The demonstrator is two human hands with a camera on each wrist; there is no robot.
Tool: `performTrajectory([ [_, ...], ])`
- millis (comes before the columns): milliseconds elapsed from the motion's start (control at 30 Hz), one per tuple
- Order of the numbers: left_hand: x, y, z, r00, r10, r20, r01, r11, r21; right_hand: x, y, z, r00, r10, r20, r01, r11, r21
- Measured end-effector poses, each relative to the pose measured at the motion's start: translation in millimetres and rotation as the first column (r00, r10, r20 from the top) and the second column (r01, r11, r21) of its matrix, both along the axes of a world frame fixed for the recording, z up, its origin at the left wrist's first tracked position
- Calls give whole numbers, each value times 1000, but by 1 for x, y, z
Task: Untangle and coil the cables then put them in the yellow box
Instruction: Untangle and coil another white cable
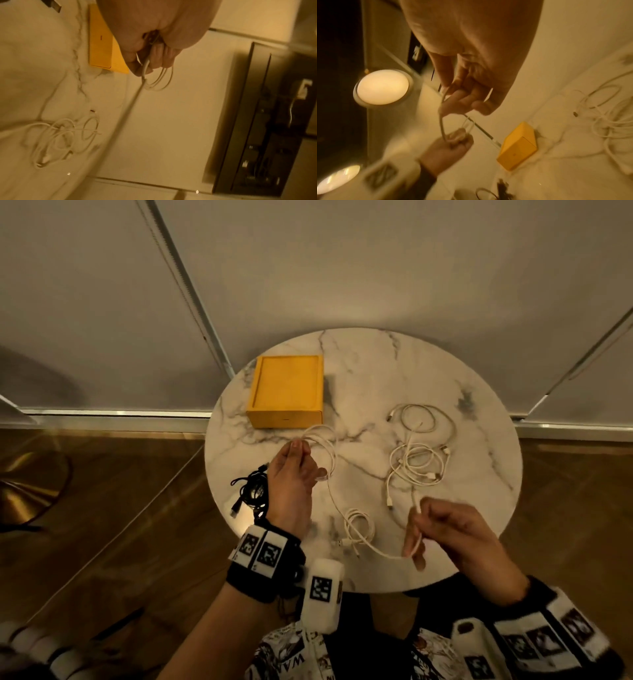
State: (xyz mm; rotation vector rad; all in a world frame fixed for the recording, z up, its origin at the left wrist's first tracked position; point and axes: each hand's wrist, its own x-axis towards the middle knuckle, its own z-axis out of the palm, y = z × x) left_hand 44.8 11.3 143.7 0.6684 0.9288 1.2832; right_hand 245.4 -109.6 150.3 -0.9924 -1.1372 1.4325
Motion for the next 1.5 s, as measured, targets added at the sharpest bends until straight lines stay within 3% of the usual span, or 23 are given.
performTrajectory([
  [67, -3, 9, 2, 998, 30, 58, -29, 999, -25, -4, -12, -7, 977, 178, 115, -171, 983, -70],
  [133, -4, 12, 3, 998, 36, 47, -35, 999, -30, -10, -19, -7, 953, 266, 143, -251, 961, -117],
  [233, 1, 5, 4, 1000, 8, 20, -7, 999, -49, -14, -14, 7, 971, 231, 66, -225, 970, -92],
  [367, 7, -10, 8, 992, -52, 111, 56, 998, -30, -18, 0, 34, 965, 260, -18, -260, 965, -18],
  [500, 8, -20, 5, 973, -119, -200, 145, 982, 124, -21, 5, 63, 932, 352, -89, -344, 934, 92],
  [533, 8, -23, 2, 936, -141, -323, 207, 962, 179, -21, 8, 71, 935, 345, -86, -332, 934, 130],
  [600, 7, -34, -2, 797, -210, -566, 396, 889, 228, -16, 18, 82, 952, 284, -114, -258, 945, 200],
  [667, 7, -46, -5, 691, -309, -653, 545, 817, 189, -12, 32, 90, 975, 131, -181, -90, 971, 222],
  [800, 5, -57, 0, 773, -548, -321, 608, 783, 129, 7, 64, 82, 934, -295, -201, 309, 950, 42],
  [933, 1, -56, 16, 819, -565, 97, 560, 825, 76, 20, 80, 44, 851, -447, -275, 401, 892, -210],
  [1033, -1, -56, 20, 822, -512, 252, 513, 856, 64, 24, 80, 21, 794, -497, -349, 411, 863, -294],
  [1133, -4, -54, 23, 833, -487, 262, 497, 867, 29, 27, 74, 4, 838, -464, -288, 402, 881, -249],
  [1233, -9, -48, 26, 855, -457, 245, 466, 885, 26, 25, 61, -6, 941, -339, -6, 338, 939, -67],
  [1300, -12, -42, 30, 873, -438, 216, 438, 898, 51, 20, 51, -10, 962, -232, 143, 237, 971, -21],
  [1400, -16, -31, 32, 904, -401, 150, 399, 916, 40, 8, 37, -9, 985, -48, 167, 48, 999, 4],
  [1500, -15, -31, 32, 907, -408, 100, 407, 913, 37, 2, 36, 3, 993, 19, 119, -20, 1000, 3],
])
